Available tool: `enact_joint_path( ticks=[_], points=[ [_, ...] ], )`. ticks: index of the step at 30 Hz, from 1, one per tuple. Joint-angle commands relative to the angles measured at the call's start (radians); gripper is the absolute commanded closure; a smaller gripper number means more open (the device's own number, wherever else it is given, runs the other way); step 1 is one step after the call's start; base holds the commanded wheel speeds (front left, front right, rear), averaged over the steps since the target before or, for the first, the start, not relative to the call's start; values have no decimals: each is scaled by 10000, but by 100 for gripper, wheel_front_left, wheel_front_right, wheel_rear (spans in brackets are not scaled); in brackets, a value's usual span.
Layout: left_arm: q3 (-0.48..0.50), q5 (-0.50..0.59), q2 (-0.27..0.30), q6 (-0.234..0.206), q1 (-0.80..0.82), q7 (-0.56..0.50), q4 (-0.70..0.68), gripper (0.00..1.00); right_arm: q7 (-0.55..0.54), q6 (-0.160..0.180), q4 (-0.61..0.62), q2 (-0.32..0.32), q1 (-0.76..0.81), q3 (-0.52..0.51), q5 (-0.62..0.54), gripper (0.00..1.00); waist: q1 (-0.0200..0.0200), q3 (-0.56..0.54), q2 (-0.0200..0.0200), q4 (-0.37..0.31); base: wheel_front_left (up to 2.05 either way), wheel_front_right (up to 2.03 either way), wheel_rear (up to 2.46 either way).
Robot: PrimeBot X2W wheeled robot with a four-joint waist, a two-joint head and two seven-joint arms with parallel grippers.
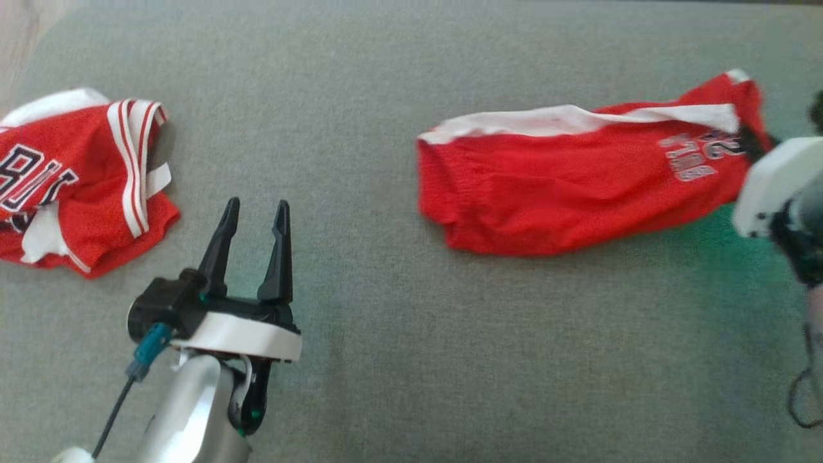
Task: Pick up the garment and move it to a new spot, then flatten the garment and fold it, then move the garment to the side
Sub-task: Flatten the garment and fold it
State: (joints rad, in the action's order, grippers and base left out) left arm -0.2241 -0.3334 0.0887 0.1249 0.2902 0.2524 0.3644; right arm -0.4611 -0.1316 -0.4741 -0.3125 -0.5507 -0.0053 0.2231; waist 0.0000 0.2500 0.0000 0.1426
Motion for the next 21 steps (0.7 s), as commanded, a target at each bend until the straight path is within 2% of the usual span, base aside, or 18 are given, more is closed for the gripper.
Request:
enact_joint_path(
  ticks=[1,5,9,15,21],
  points=[
    [325,79,262,44,-3,93,-319,0,-183,9,704,-331,127,-195,-209,100,0,-266,0,-129,0,0,0],
    [191,68,259,49,-120,93,-292,0,-678,9,1513,-451,535,-808,-627,100,0,-456,0,-47,0,0,0],
    [88,27,294,53,-165,93,-260,0,-1090,9,2205,-115,715,-770,-681,100,0,-566,0,74,0,0,0],
    [-34,-19,355,55,-228,93,-197,0,-1327,9,2920,985,577,946,-329,100,0,-692,0,203,0,0,0],
    [-180,-131,291,56,-193,93,-158,0,-1249,9,2142,2043,234,2775,347,100,0,-732,0,427,0,0,0]
  ],
)
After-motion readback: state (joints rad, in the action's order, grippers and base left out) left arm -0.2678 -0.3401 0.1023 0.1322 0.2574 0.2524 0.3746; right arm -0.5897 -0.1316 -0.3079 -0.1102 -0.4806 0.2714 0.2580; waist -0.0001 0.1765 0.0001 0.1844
